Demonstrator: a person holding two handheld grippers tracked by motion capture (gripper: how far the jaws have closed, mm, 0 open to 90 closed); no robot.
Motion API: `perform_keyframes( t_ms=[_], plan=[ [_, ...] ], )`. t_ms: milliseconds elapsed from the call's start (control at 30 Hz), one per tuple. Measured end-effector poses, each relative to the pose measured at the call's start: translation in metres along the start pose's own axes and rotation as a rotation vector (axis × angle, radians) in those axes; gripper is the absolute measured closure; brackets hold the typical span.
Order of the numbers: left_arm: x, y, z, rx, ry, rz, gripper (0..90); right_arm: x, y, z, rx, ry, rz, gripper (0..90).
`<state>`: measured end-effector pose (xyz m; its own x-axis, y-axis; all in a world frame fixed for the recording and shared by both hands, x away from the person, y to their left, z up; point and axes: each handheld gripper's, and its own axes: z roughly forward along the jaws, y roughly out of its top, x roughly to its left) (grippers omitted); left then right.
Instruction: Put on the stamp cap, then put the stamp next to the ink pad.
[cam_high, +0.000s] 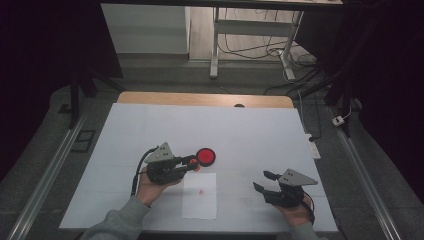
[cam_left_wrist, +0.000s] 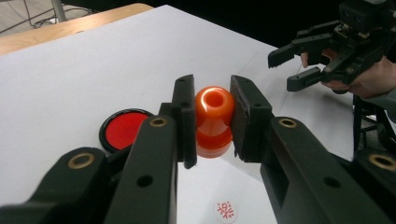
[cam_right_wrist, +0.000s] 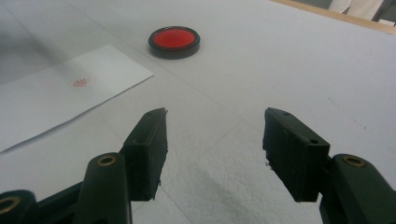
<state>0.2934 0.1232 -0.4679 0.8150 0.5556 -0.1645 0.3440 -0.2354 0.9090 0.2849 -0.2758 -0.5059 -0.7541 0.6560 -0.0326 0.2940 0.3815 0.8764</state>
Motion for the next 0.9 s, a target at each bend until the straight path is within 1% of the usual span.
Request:
perform_keyframes(
  t_ms=[400,433,533,633,700,800,900],
  plan=[
    [0.007,0.000,-0.002,0.012,0.031,-0.003,72.3,-0.002,-0.001,0.001,-0.002,-0.006,0.005,39.8],
    [0.009,0.000,-0.002,0.012,0.038,-0.006,72.3,-0.002,-0.001,0.001,-0.003,-0.007,0.007,39.9],
    [0.016,-0.002,-0.002,0.026,0.078,-0.004,72.3,-0.003,-0.001,0.000,-0.003,-0.013,0.010,39.9],
    [0.026,-0.006,-0.001,0.044,0.114,-0.023,72.3,-0.003,-0.001,0.000,-0.004,-0.016,0.011,39.9],
    [0.034,-0.009,0.001,0.059,0.133,-0.047,72.3,-0.003,-0.001,0.000,-0.004,-0.017,0.012,39.8],
    [0.041,-0.012,0.007,0.076,0.155,-0.069,72.3,-0.004,-0.001,0.001,-0.002,-0.017,0.013,39.8],
    [0.046,-0.014,0.017,0.095,0.171,-0.075,72.2,-0.004,-0.001,0.001,-0.001,-0.018,0.014,39.7]
  ],
)
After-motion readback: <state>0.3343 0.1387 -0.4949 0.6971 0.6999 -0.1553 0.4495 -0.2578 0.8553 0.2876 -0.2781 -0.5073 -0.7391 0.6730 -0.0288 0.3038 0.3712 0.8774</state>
